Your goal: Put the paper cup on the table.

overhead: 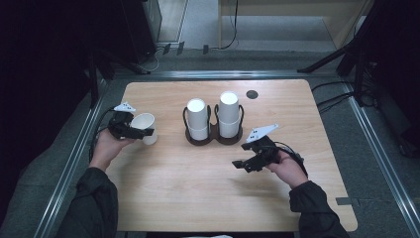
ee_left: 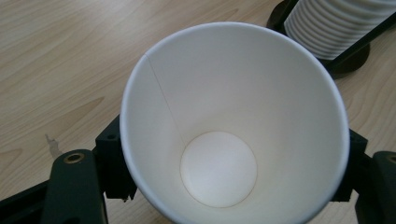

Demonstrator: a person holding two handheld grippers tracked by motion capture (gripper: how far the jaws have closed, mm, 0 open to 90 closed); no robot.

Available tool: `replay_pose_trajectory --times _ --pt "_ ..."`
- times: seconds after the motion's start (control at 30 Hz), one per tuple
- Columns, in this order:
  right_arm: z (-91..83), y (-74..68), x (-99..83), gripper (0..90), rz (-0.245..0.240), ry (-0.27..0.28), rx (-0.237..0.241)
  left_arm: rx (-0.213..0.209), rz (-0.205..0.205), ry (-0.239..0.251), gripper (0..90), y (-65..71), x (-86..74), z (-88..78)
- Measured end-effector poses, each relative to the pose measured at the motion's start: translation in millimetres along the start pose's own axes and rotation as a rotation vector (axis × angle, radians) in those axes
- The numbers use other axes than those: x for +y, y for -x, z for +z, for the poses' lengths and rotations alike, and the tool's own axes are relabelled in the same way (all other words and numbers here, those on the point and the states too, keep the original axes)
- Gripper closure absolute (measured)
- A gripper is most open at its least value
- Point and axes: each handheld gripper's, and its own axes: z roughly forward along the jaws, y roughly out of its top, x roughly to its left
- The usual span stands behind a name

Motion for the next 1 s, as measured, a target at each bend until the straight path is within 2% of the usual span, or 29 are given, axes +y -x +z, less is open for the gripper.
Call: replay_pose_trajectory --times 0.1,0.53,1.0 --pt "-0.1 0.2 -0.1 22.9 0.001 0.000 0.000 0.012 0.004 -0.010 24.4 0.3 -0.4 2.9" --pt "0.9 -0.5 0.5 22.9 -0.002 -0.006 0.003 0.013 0.018 -0.035 23.4 2.3 -0.8 7.5" --pt "0.9 -0.5 0.9 22.9 -0.006 -0.005 0.001 0.004 0.007 -0.041 21.8 3.3 -2.2 8.9"
